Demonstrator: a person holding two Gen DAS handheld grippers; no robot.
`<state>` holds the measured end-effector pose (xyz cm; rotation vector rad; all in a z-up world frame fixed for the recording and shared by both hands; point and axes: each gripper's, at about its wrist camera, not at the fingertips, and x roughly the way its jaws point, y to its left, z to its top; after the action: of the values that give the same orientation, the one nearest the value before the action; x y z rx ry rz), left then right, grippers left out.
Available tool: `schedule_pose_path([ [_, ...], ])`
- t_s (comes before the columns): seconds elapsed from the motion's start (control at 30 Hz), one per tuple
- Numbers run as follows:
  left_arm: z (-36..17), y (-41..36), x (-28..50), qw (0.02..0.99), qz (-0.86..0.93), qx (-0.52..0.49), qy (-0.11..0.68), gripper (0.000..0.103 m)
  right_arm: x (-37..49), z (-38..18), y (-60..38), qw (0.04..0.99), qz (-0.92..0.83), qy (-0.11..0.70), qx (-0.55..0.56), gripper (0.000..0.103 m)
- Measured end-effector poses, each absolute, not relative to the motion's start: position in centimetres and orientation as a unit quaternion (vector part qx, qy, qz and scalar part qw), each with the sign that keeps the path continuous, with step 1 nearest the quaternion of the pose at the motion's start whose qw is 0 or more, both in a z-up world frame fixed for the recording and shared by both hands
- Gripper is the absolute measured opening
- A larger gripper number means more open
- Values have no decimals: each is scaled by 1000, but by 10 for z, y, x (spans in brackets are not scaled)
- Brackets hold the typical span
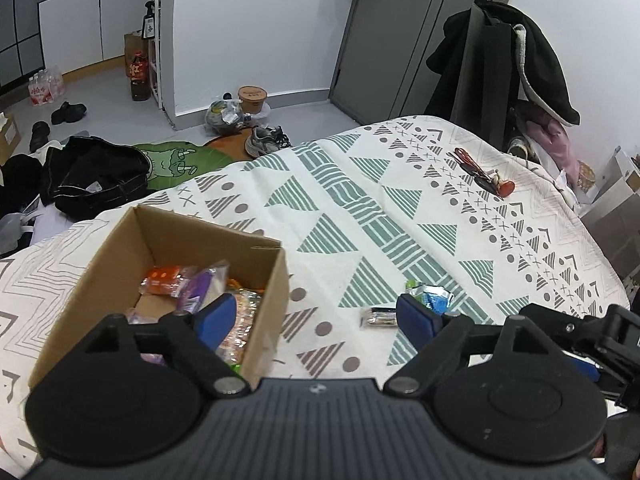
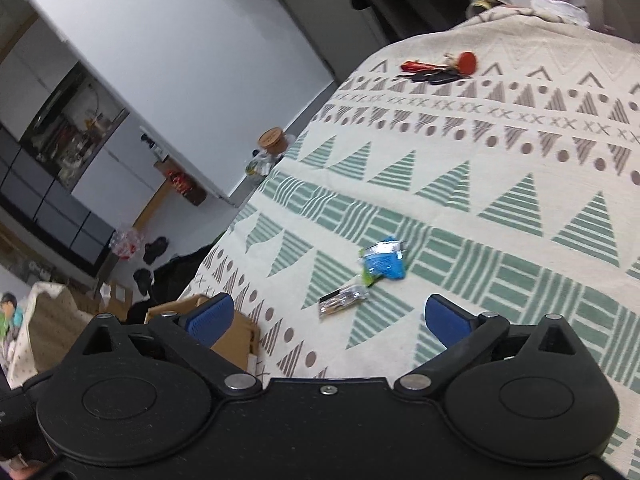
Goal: Organize snacks
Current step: 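Move both tools back toward the silver bar and blue candy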
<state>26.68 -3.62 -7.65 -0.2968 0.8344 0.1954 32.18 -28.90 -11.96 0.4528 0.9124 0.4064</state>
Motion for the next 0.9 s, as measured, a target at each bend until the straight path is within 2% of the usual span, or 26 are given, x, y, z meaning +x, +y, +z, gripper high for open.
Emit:
schedule_pose_path([
  [0.4, -74, -63, 286, 901, 80, -127, 408, 86, 330, -125, -325, 840, 191, 444, 245, 103],
  [0.9, -112, -76, 320, 888, 62, -145, 431, 86, 349, -144, -326, 839, 172, 456, 241, 102],
])
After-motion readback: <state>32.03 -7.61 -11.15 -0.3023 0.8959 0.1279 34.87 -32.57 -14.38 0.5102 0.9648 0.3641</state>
